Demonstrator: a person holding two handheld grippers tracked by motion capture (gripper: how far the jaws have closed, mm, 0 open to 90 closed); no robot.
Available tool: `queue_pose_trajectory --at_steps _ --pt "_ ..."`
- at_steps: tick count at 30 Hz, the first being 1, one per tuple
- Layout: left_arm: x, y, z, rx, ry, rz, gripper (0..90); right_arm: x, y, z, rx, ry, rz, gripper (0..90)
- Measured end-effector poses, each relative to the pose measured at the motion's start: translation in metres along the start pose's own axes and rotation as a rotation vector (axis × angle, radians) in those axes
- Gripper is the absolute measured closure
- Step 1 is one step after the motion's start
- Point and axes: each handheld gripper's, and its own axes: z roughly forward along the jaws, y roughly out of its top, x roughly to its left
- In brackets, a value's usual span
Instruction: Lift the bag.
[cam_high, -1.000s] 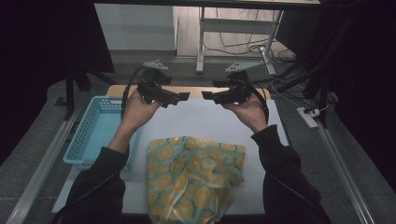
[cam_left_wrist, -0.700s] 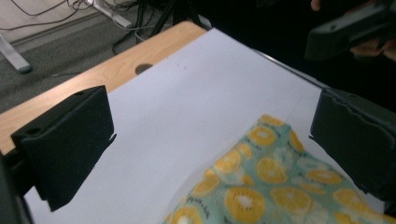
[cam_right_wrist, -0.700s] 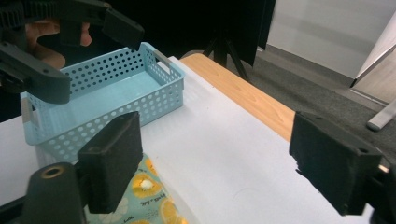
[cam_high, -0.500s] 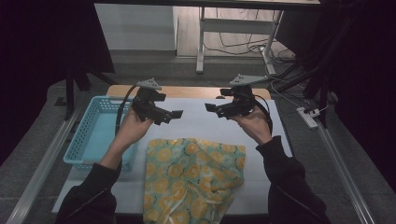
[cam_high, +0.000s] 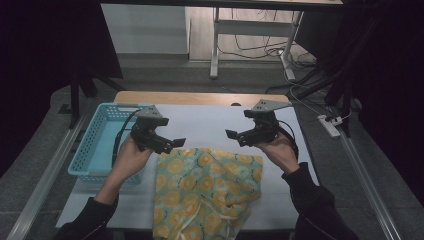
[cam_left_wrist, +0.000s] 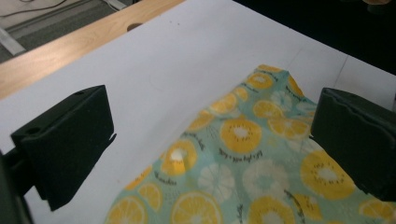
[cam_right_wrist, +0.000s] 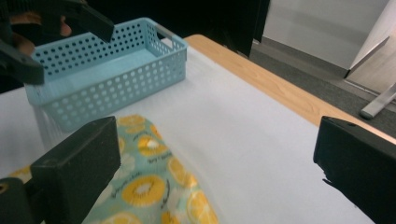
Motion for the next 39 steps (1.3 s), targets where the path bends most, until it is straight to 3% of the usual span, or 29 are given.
queue_pose_trajectory --at_steps 15,26,39 --pt "-0.015 -0.063 -0.026 -0.012 0.052 -0.065 0.0 0.011 -0.051 -0.024 0.041 -0.028 0.012 0.0" --pt "-0.023 -0.107 -0.043 -0.014 0.091 -0.103 0.0 0.030 -0.090 -0.041 0.069 -0.044 0.006 0.0" --pt "-0.044 -0.156 -0.067 -0.017 0.159 -0.124 0.0 0.047 -0.147 -0.071 0.053 -0.084 0.113 0.0"
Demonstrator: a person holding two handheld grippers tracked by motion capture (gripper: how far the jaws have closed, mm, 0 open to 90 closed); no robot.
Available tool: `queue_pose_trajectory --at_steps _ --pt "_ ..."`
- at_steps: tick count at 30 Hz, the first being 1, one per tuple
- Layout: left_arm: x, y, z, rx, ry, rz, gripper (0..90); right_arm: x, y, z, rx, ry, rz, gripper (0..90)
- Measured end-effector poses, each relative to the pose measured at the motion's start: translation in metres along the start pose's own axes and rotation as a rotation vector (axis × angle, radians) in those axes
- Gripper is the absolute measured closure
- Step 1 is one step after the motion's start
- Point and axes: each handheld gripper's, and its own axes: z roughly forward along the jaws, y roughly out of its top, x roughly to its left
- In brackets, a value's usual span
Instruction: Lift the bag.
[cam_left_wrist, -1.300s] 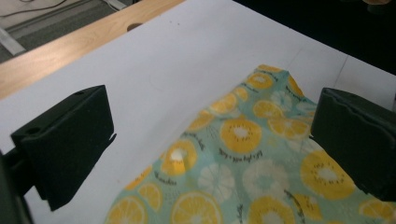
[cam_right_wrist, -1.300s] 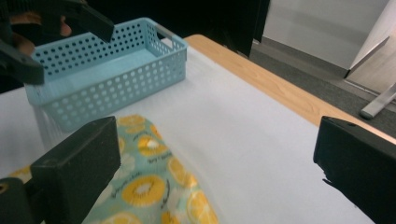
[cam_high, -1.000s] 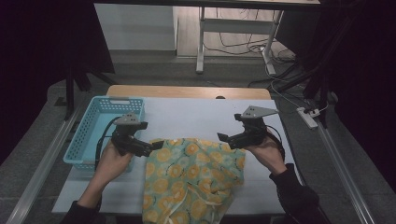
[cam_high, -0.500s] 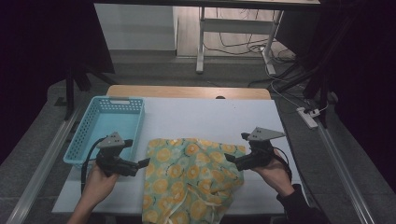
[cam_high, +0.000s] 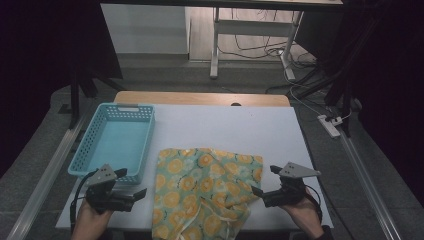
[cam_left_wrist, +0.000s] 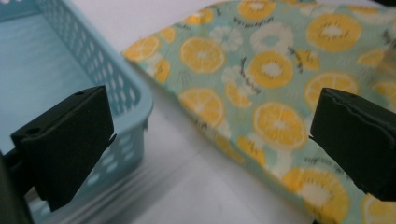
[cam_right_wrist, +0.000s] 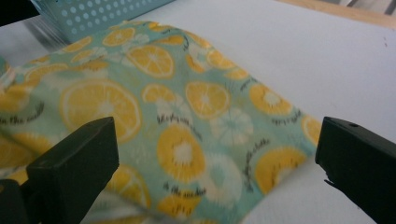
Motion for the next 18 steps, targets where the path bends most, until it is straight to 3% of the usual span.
queue_pose_trajectory --at_steps 7,11,15,18 --pt "0.000 -0.028 -0.013 0.013 0.044 -0.028 0.0 0.005 -0.027 -0.019 0.012 -0.056 0.024 0.0" --pt "0.004 -0.041 -0.014 0.044 0.067 -0.046 0.0 0.005 -0.040 -0.028 0.026 -0.077 0.045 0.0" --pt "0.007 -0.049 -0.012 0.087 0.088 -0.055 0.0 0.004 -0.053 -0.035 0.051 -0.095 0.073 0.0" --pt "0.006 -0.050 -0.015 0.088 0.095 -0.065 0.0 0.004 -0.060 -0.039 0.070 -0.108 0.090 0.1"
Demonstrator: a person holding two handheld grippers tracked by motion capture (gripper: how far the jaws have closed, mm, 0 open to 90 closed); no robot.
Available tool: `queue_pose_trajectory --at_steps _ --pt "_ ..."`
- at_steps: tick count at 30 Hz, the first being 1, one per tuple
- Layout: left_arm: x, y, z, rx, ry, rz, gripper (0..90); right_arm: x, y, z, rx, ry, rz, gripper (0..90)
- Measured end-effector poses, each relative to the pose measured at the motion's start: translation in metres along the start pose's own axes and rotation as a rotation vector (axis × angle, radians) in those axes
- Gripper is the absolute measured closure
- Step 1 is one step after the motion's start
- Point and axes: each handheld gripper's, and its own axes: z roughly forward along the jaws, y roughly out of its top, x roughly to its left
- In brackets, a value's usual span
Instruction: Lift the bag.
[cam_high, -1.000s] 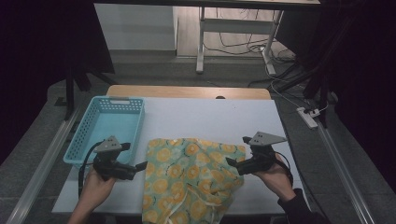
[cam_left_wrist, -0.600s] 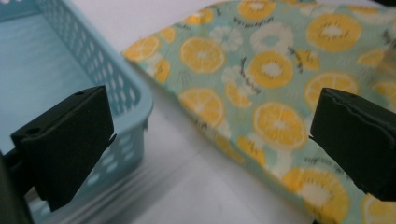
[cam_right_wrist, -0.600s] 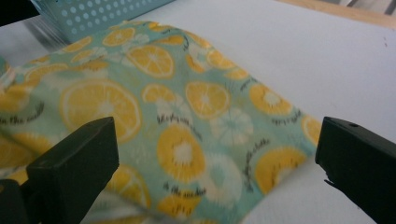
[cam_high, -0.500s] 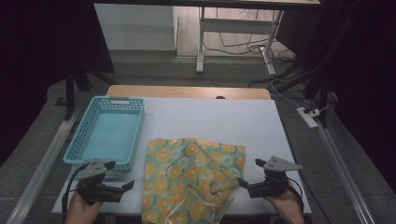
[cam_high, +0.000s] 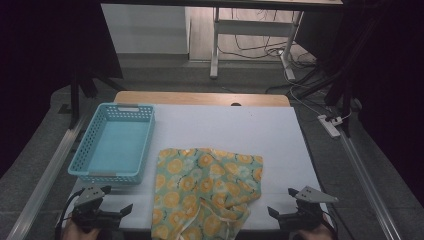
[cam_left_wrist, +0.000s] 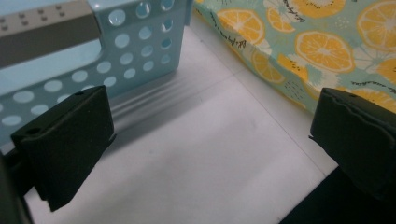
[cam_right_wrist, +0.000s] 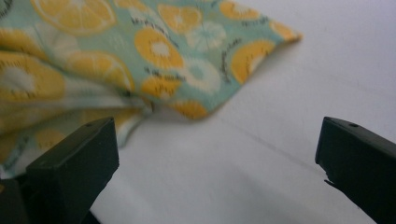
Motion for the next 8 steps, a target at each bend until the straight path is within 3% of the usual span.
queue_pose_trajectory --at_steps 8 --pt "0.0017 -0.0003 0.0013 0.031 0.003 -0.020 0.0 -0.0001 -0.0022 -0.0037 0.012 -0.007 0.016 0.7"
